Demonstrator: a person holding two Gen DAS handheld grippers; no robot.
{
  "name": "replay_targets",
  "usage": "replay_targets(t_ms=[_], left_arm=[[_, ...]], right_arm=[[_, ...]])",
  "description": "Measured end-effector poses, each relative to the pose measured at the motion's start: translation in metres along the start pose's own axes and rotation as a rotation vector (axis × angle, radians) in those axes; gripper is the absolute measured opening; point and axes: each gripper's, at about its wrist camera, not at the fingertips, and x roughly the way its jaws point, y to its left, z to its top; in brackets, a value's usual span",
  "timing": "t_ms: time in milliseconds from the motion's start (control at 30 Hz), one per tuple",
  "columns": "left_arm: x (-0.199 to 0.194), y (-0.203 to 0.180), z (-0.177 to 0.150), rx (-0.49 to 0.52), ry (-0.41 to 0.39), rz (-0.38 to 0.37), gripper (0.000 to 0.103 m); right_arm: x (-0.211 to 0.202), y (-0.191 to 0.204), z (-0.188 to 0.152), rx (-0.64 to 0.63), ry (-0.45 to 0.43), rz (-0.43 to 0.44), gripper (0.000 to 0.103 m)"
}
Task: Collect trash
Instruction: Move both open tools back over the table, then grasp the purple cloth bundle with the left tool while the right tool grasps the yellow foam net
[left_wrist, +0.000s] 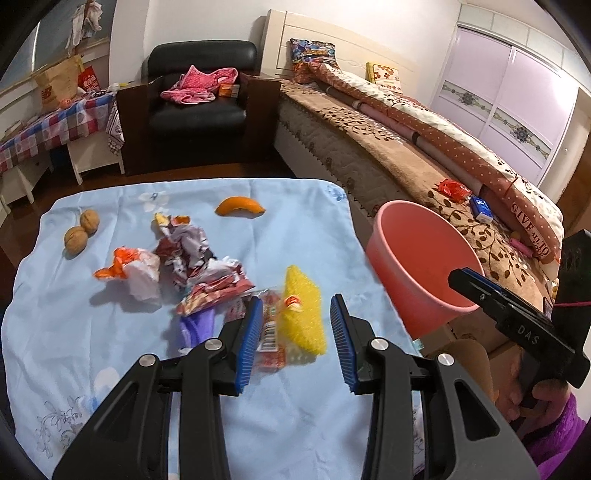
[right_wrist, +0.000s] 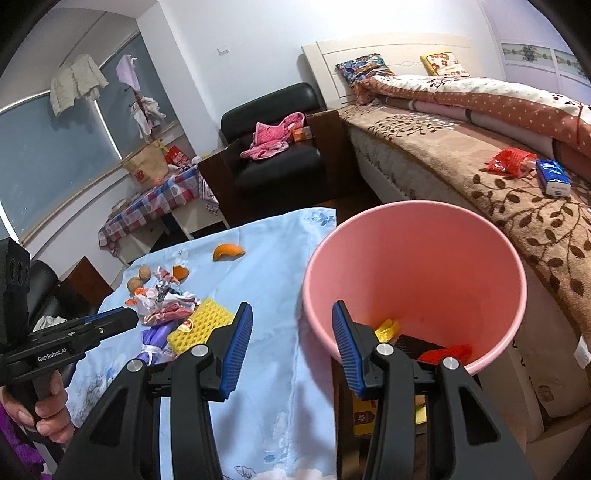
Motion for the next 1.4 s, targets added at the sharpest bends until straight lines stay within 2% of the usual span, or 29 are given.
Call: replay_targets(t_ms=[600, 867, 1067, 1233, 1300, 1400], left_arm=[[-0.002, 0.055, -0.041, -0.106, 0.089, 0.069, 0.039], [0.02, 0.066, -0.039, -0.117, 0.109, 0.098, 0.039], [0.039, 0.069, -0.045, -0.116, 0.151, 0.111, 0.039], [0.035, 0.076, -0.047, -0.133, 0.114, 0.088, 0.039], [0.033, 0.078, -0.047, -0.136, 0.101, 0.083, 0.031], [0.03, 0.079, -0.049, -0.128, 0.092, 0.07, 0.027]], right_arm=[[0.027, 0.04, -0.016, -0.094, 0.095, 0.081, 0.044], [0.035, 0.052, -0.018, -0.126, 0.124, 0.092, 0.045], [0.041, 0.059, -0.013, -0.105, 0.155, 0.144, 0.051], [0.053, 0.071, -0.007, -0.095, 0.2, 0.181, 0.054], [0.06, 0.08, -0.005, -0.098, 0.22, 0.193, 0.055], [0.071, 0.093, -0.002, -0.095, 0.249, 0.195, 0.055]])
